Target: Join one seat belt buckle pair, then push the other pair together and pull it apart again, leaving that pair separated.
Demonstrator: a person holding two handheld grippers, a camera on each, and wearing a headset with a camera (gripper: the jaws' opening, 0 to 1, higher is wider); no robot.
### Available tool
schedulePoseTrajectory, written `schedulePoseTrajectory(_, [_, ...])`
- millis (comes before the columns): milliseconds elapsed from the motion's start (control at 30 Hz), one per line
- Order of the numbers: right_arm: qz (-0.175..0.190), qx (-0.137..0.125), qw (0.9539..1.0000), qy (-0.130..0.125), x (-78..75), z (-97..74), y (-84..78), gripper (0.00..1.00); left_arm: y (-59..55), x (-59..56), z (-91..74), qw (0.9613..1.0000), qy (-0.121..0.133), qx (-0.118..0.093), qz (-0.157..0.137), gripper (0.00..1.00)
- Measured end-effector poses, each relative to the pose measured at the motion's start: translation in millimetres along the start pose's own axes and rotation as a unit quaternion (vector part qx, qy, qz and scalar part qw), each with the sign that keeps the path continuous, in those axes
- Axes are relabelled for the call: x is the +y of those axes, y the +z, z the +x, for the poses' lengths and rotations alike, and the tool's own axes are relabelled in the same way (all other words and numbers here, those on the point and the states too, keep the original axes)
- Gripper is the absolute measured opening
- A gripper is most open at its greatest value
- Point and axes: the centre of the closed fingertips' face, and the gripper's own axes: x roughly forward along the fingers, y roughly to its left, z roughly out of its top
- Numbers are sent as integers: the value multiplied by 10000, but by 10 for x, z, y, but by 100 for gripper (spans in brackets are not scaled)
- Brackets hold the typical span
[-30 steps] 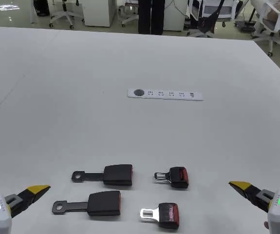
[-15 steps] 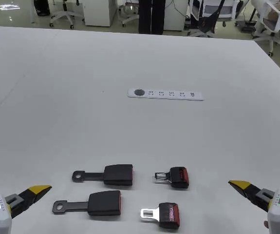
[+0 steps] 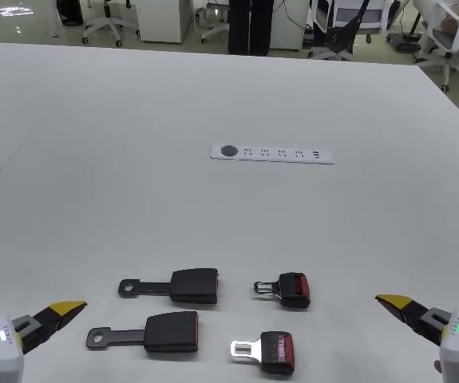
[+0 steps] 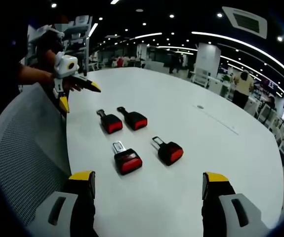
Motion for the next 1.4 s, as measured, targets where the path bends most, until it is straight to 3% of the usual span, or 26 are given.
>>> schedulePoseTrajectory(500, [-99, 48, 9999, 40, -14, 17, -12, 90, 6, 43, 24, 10000, 4, 19, 74, 98])
schedulePoseTrajectory(867, [-83, 62, 9999, 58, -29, 50, 2, 90, 97, 16, 60, 10000, 3, -2, 72, 98])
schedulePoseTrajectory(1233, [-106, 140, 9998, 137, -39, 93, -29, 89, 87, 48, 96, 9998, -43, 93, 155, 98])
schedulePoseTrajectory(1400, [-167, 166, 9995, 216, -56, 133, -30, 88, 68, 138, 137, 9995, -130, 180, 238, 95])
